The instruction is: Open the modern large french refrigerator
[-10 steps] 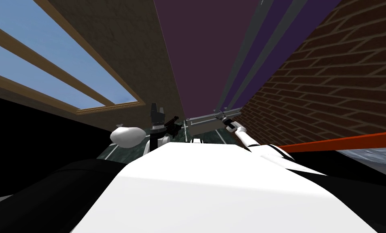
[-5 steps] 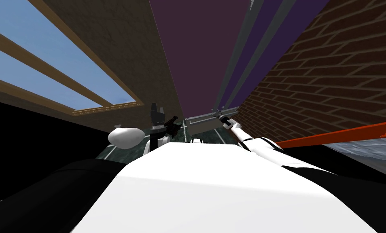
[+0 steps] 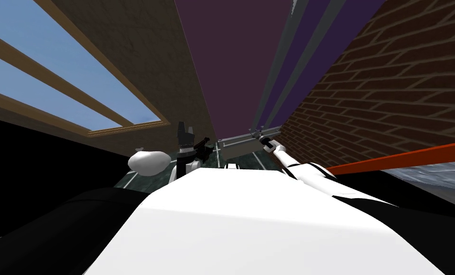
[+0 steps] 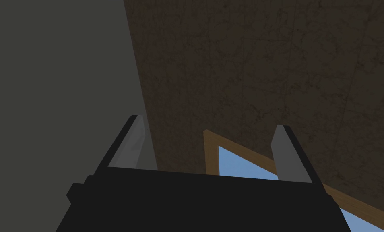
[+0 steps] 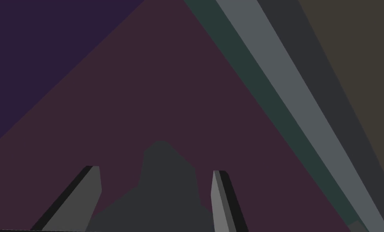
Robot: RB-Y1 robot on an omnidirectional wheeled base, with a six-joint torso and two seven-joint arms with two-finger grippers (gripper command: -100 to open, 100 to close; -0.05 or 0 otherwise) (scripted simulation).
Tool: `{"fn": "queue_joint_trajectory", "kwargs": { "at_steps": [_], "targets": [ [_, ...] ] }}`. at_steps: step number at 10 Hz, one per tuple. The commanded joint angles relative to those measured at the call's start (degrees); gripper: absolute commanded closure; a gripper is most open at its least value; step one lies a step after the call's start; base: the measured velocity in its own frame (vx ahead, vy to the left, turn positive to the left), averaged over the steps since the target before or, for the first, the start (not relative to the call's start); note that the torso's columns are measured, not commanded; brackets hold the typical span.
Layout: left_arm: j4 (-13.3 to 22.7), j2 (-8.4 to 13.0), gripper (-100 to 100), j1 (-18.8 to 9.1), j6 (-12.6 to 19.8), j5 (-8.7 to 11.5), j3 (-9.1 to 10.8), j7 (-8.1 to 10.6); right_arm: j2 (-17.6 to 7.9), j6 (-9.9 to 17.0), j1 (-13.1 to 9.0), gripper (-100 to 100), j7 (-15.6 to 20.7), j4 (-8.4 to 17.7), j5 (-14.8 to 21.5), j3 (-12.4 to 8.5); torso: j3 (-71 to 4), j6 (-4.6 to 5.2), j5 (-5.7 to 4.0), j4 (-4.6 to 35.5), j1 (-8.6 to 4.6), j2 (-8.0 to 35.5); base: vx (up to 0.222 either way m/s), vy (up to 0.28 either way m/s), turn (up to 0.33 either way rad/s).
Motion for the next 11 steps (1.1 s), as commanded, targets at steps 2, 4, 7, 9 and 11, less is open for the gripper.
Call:
{"fn": "queue_joint_trajectory", "kwargs": {
  "at_steps": [2,4,7,9,11],
  "targets": [
    [0.0,0.0,0,0.0,0.0,0.0,0.0,0.0,-1.44,-1.74,6.18,100,-2.87,-5.69,2.8,-4.83,0.08,-0.09,-0.09,-0.08,-0.05,0.12,0.051,0.046,0.075],
    [0.0,0.0,0,0.0,0.0,0.0,0.0,0.0,-2.14,-2.12,9.14,100,-4.04,-7.23,3.89,-6.65,0.11,-0.04,-0.09,-0.07,-0.09,0.17,0.038,0.039,0.045],
    [0.0,0.0,0,0.0,0.0,0.0,0.0,0.0,-2.85,-2.51,12.83,100,-5.2,-10.5,4.98,-8.47,0.1,-0.04,-0.14,-0.11,-0.17,0.17,0.023,0.022,0.023],
    [0.0,0.0,0,0.0,0.0,0.0,0.0,0.0,-3.56,-2.9,15.52,100,-6.37,-12.69,6.07,-10.3,0.07,0.01,-0.09,-0.07,-0.13,0.11,0.032,0.027,0.046],
    [0.0,0.0,0,0.0,0.0,0.0,0.0,0.0,-4.27,-3.28,18.74,100,-7.53,-15.81,7.17,-12.12,0.1,0.02,-0.05,0.0,-0.12,0.15,0.04,0.029,0.048]
  ]
}}
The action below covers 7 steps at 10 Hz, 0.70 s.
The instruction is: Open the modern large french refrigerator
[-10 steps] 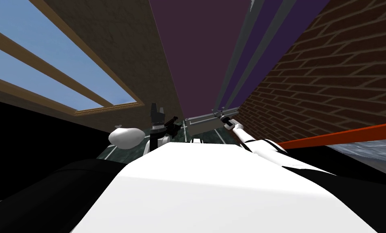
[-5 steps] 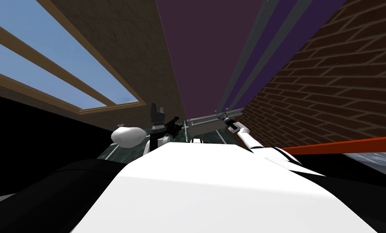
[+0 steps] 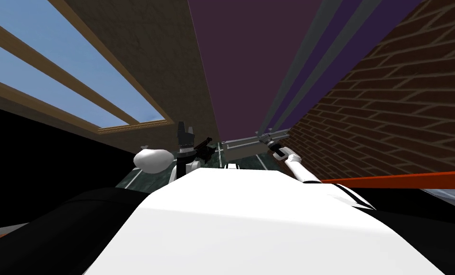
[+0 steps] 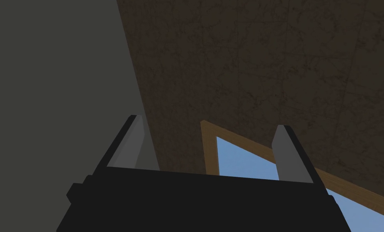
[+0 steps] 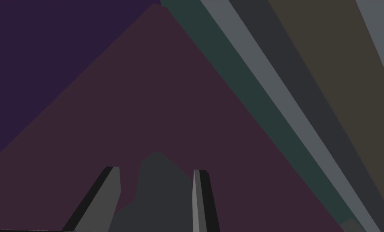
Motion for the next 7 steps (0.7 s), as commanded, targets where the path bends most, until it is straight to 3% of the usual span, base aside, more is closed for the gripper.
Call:
{"fn": "queue_joint_trajectory", "kwargs": {
  "at_steps": [1,4,5,6,7],
  "targets": [
    [0.0,0.0,0,0.0,0.0,0.0,0.0,0.0,-0.64,-0.65,3.75,100,-1.22,-3.22,1.28,-2.01,0.02,0.03,0.01,0.03,0.01,0.05,0.035,0.033,0.02],
    [0.0,0.0,0,0.0,0.0,0.0,0.0,0.0,-2.06,-1.43,9.01,100,-3.55,-8.14,3.47,-5.66,0.06,-0.01,0.01,0.04,0.03,0.11,0.038,0.032,0.047],
    [0.0,0.0,0,0.0,0.0,0.0,0.0,0.0,-2.06,-1.43,9.73,100,-3.55,-8.44,3.47,-5.66,0.05,-0.01,0.05,0.09,0.03,0.1,0.034,0.018,0.028],
    [0.0,0.0,0,0.0,0.0,0.0,0.0,0.0,-1.9,-1.28,9.02,100,-3.24,-7.67,3.32,-5.46,0.07,0.02,0.05,0.09,0.04,0.14,0.011,0.004,-0.012],
    [0.0,0.0,0,0.0,0.0,0.0,0.0,0.0,-1.74,0.34,9.14,100,-3.1,-7.33,3.14,-6.89,0.09,0.03,0.03,0.09,-0.03,0.15,-0.046,0.133,-0.138]
  ]
}}
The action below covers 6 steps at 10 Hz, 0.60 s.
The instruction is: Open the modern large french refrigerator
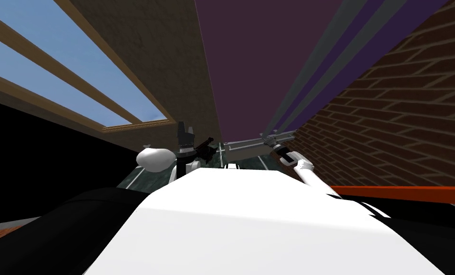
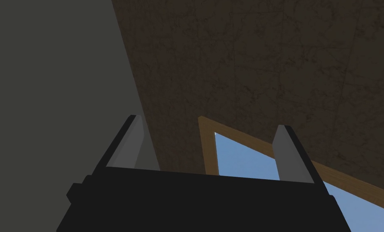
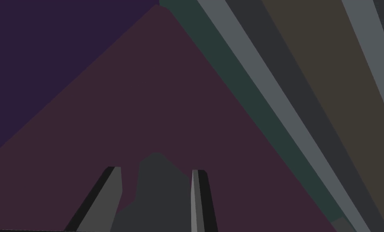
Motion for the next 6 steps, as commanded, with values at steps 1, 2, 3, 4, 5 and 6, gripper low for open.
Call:
{"fn": "queue_joint_trajectory", "kwargs": {
  "at_steps": [1,2,3,4,5,6],
  "targets": [
    [0.0,-0.01,0,0.0,0.0,0.0,-0.01,0.0,0.19,1.61,-0.06,100,0.24,0.45,-0.21,-1.37,0.12,0.2,0.1,0.05,0.34,0.23,-0.084,0.18,-0.152],
    [0.0,-0.02,0,-0.01,0.0,0.0,-0.01,0.0,0.29,2.41,-0.09,100,0.36,0.68,-0.31,-2.06,0.22,0.12,0.07,0.03,0.38,0.36,-0.088,0.193,-0.143],
    [0.0,-0.02,0,-0.01,0.0,0.0,-0.02,0.0,0.38,3.21,-0.12,100,0.48,0.9,-0.42,-2.75,0.19,0.0,0.06,0.05,0.36,0.3,-0.104,0.197,-0.145],
    [0.0,-0.02,0,-0.01,0.0,0.0,-0.02,0.0,0.48,4.02,-0.15,100,0.6,1.13,-0.52,-3.43,0.12,-0.11,0.08,0.07,0.33,0.2,-0.136,0.221,-0.133],
    [0.0,-0.02,0,-0.01,0.0,0.0,-0.02,0.0,0.58,4.82,-0.18,100,0.72,1.35,-0.62,-4.12,0.09,-0.18,0.1,0.07,0.42,0.15,-0.157,0.212,-0.147],
    [0.0,-0.02,0,-0.01,0.0,0.0,-0.02,0.0,0.67,5.63,-0.21,100,0.84,1.58,-0.73,-4.81,0.07,-0.18,0.15,0.11,0.4,0.14,-0.152,0.213,-0.137]
  ]
}}
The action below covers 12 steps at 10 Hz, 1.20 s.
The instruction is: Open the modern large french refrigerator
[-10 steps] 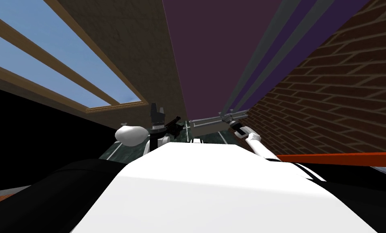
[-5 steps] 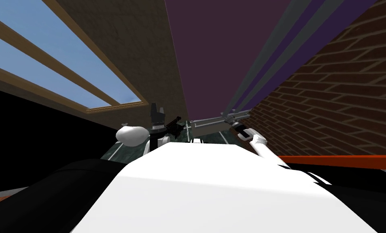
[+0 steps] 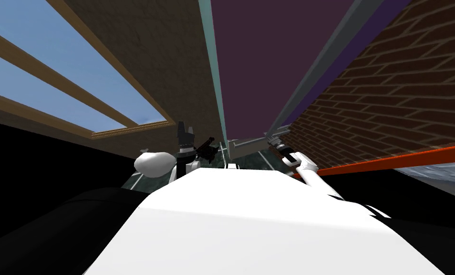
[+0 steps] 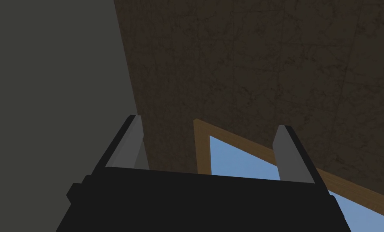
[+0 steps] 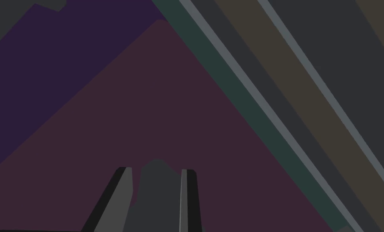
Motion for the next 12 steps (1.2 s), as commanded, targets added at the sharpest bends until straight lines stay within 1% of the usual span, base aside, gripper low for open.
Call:
{"fn": "queue_joint_trajectory", "kwargs": {
  "at_steps": [1,3,4,5,6,8,12],
  "targets": [
    [0.0,0.0,0,0.0,0.0,0.0,0.0,0.0,0.3,1.9,-0.53,100,0.24,0.48,-0.26,-1.56,-0.05,-0.04,0.02,0.02,0.01,-0.09,-0.114,0.233,-0.134],
    [0.0,0.0,0,0.01,0.0,0.0,0.0,0.0,0.49,3.51,-0.59,100,0.48,0.93,-0.47,-2.93,-0.14,-0.09,0.11,0.06,0.08,-0.22,-0.112,0.212,-0.147],
    [0.0,0.0,0,0.01,0.0,0.0,0.0,0.0,0.38,3.33,-0.11,100,0.33,1.08,-0.35,-2.46,-0.08,-0.04,0.1,0.09,-0.03,-0.12,-0.061,0.081,-0.069],
    [0.0,0.01,0,0.01,0.0,0.0,0.01,0.0,1.03,5.05,0.08,100,1.02,1.5,-0.41,-4.09,-0.14,-0.07,0.04,0.09,-0.38,-0.25,-0.04,0.185,-0.205],
    [0.0,0.0,0,0.02,0.0,0.0,0.01,0.0,1.03,5.05,0.08,100,1.02,1.5,-0.41,-4.09,-0.13,0.29,0.08,0.03,-0.08,-0.19,-0.058,0.238,-0.155],
    [0.0,0.0,0,0.01,0.0,0.0,0.0,0.0,1.6,6.47,-0.02,100,1.68,1.65,-0.49,-5.7,-0.05,-0.05,-0.01,-0.01,-0.03,-0.1,-0.067,0.211,-0.133],
    [0.0,0.0,0,0.01,0.0,0.0,0.0,0.0,2.74,9.29,-0.2,100,3.01,1.96,-0.65,-8.9,-0.05,-0.08,0.07,0.01,0.17,-0.09,-0.076,0.246,-0.15]
  ]
}}
